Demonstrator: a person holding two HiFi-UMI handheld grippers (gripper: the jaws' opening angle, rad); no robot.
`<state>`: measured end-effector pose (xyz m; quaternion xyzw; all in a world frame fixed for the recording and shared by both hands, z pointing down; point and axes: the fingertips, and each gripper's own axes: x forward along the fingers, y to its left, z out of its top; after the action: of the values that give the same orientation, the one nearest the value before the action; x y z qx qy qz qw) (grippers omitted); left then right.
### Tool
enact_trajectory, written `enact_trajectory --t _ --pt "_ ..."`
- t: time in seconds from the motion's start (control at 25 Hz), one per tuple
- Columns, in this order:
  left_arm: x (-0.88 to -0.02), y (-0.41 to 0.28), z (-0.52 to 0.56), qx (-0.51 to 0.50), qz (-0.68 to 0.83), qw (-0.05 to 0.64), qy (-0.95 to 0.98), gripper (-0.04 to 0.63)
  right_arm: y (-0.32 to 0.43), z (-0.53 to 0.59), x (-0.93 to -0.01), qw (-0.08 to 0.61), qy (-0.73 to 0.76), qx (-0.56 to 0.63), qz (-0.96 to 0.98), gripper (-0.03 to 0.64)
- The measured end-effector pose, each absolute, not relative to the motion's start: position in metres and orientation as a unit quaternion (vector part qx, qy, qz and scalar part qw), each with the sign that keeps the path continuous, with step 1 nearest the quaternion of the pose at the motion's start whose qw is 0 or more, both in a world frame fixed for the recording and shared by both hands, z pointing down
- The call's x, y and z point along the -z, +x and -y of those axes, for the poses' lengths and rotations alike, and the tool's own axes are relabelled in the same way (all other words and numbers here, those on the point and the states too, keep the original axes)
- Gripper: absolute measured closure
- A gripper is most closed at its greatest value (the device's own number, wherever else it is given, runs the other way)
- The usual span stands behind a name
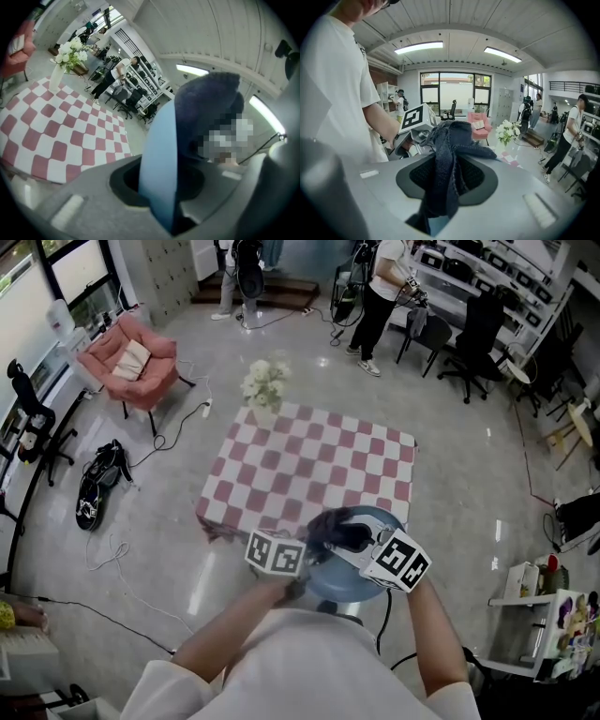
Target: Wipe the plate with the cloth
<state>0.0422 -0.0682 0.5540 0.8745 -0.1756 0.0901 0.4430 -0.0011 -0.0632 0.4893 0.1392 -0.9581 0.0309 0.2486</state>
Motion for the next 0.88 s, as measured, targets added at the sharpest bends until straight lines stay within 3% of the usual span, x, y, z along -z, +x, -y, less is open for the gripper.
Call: enact_trajectory --t 0.88 --pt "-0.569 0.023 0.094 -0.066 0.236 0.467 0.85 0.523 0.085 0.139 -0.519 0.278 0.377 -0.069 0.881 0.497"
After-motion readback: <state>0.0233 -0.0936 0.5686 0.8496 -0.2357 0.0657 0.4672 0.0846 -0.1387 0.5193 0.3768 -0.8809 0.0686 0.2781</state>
